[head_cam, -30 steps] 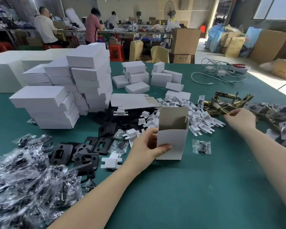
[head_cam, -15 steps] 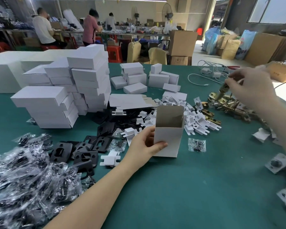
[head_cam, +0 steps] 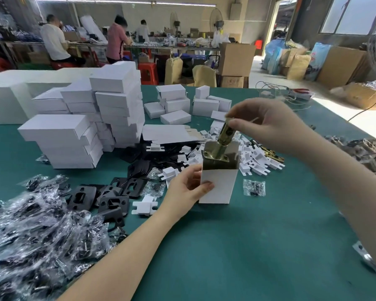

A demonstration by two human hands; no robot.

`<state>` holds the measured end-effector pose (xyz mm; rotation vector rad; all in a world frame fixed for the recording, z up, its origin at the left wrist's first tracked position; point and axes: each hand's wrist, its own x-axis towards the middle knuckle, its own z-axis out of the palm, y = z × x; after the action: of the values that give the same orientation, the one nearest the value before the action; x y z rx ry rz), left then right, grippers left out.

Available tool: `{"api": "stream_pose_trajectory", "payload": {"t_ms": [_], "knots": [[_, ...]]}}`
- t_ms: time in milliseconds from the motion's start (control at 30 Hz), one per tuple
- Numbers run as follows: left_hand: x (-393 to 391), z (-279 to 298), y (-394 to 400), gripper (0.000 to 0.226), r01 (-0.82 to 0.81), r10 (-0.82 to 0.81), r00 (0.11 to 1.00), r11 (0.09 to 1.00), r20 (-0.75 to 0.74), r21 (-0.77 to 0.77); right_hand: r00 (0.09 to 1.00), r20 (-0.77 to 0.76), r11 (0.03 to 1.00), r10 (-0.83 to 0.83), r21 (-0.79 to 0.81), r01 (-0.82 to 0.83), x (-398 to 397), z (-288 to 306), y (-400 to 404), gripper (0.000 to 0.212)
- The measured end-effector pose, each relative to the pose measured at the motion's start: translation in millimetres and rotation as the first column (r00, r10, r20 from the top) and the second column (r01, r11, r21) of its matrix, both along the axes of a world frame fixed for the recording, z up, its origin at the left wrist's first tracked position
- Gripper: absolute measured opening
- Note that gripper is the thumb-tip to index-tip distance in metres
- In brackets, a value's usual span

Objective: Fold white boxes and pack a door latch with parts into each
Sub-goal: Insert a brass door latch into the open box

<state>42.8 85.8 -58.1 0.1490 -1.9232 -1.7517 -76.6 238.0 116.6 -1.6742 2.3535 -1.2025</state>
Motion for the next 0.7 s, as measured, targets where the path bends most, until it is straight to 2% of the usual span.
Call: {"api": "stream_pose_trajectory", "payload": {"t_ms": [200, 400, 700], "knots": [[-2.2, -1.8, -1.9, 0.035, 0.006, -0.007, 1.0, 0.998, 0.009, 0.059, 0.977, -0.209, 0.998, -0.038, 0.039, 0.047, -0.7, -2.4, -6.3, 0.013], [-0.9, -0.1, -1.3, 0.034, 0.018, -0.018, 1.0, 0.999, 0.011, 0.047, 0.962, -0.268, 0.991, -0.041, 0.114, 0.074, -4.3, 1.4, -1.7, 0.016], [0.4, 1.0, -0.4, 0.038, 0.044, -0.044, 0.999, 0.997, 0.005, 0.057, 0.93, -0.368, 0.994, 0.009, 0.105, 0.032, 10.1, -9.2, -16.7, 0.016]]}}
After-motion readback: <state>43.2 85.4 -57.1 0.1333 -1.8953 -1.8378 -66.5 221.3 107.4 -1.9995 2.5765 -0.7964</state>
